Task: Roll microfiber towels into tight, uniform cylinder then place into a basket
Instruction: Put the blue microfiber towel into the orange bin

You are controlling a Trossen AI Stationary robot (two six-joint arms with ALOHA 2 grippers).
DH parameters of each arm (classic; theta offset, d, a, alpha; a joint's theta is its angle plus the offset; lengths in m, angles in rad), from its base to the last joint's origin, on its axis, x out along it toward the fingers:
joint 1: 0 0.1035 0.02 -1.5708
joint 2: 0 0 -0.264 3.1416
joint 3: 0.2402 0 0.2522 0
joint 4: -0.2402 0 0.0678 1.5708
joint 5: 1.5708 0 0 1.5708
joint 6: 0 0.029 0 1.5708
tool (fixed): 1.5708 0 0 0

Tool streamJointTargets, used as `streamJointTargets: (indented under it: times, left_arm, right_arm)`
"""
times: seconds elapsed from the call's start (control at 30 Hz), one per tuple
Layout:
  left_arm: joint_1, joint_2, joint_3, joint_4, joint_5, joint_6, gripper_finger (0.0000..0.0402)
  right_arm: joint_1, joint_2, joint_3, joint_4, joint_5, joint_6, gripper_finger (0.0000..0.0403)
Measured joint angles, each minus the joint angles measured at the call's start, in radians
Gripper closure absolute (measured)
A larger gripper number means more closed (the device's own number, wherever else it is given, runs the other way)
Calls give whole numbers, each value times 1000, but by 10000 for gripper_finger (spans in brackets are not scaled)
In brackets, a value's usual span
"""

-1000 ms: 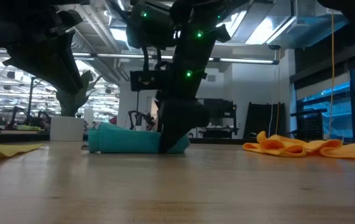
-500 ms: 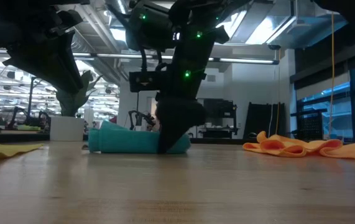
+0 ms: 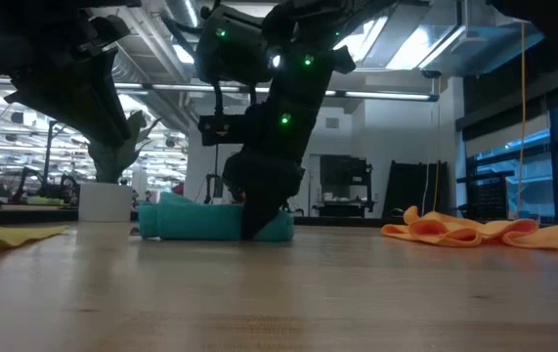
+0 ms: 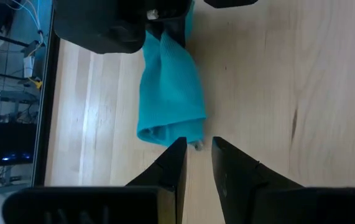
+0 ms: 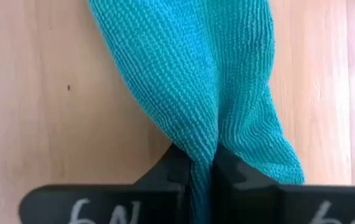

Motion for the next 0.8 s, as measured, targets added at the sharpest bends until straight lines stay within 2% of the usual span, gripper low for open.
streamJointTargets:
  times: [0.17,0.33,0.53,0.8]
  left_arm:
    - [0,0,0,0,0,0,335]
    - [0,0,0,0,0,-1,335]
    - [-1,0,0,0,31,-2,335]
    - [-7,0,0,3,34,-3,335]
  right_arm:
    - [28,8,54,-111,103,13,381]
    - [64,13,132,-272,145,44,381]
    - [123,7,172,-385,226,125,381]
    - [216,-64,173,-544,258,312,381]
